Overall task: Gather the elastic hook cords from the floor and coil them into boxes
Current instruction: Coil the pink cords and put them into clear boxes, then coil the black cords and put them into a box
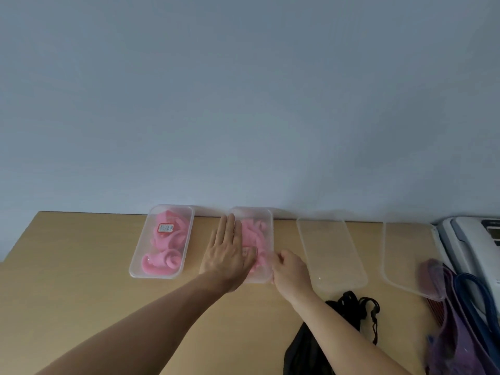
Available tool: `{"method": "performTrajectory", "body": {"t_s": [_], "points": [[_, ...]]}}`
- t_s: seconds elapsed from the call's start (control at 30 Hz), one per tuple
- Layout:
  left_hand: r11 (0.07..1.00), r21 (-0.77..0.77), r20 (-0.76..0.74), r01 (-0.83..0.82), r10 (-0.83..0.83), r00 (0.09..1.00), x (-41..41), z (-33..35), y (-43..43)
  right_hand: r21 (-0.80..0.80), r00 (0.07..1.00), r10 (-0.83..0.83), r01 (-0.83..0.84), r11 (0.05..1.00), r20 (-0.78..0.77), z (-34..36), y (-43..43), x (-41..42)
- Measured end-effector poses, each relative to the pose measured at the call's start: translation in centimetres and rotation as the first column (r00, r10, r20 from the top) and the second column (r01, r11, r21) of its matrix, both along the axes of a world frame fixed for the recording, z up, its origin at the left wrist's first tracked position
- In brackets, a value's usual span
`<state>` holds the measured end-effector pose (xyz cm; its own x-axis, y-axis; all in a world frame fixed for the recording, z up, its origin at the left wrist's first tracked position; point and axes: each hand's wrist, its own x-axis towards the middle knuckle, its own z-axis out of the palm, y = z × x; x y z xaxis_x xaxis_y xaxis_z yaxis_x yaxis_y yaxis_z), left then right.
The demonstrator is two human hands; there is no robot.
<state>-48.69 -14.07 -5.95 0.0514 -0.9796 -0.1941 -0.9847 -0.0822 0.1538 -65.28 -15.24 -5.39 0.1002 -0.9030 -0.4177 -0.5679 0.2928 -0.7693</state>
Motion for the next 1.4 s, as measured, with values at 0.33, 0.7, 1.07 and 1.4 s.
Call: {"method": "performTrajectory", "body": {"t_s": [0.33,0.7,1.07,1.4], "points": [[0.988,0.153,-0.012,-0.003,0.005,1.000,0.4,1.0,-0.3,0.006,0.999,0.047,-0.047,0.999,0.005,1.6,-0.2,0.3],[0.996,-0.088,-0.345,0.006,-0.036,0.938,-5.2,7.5,4.0,-0.272,0.965,0.100,-0.167,0.948,-0.244,7.2,4.1,-8.3],[0.992,0.110,-0.568,0.061,0.012,0.823,-12.6,7.9,7.6,-0.094,0.892,0.143,-0.201,0.975,-0.428,6.6,9.2,-16.1],[0.969,0.197,-0.547,-0.151,0.236,0.803,-15.8,7.6,9.0,0.045,0.763,0.343,-0.383,0.923,-0.549,3.7,9.7,-15.0]]}}
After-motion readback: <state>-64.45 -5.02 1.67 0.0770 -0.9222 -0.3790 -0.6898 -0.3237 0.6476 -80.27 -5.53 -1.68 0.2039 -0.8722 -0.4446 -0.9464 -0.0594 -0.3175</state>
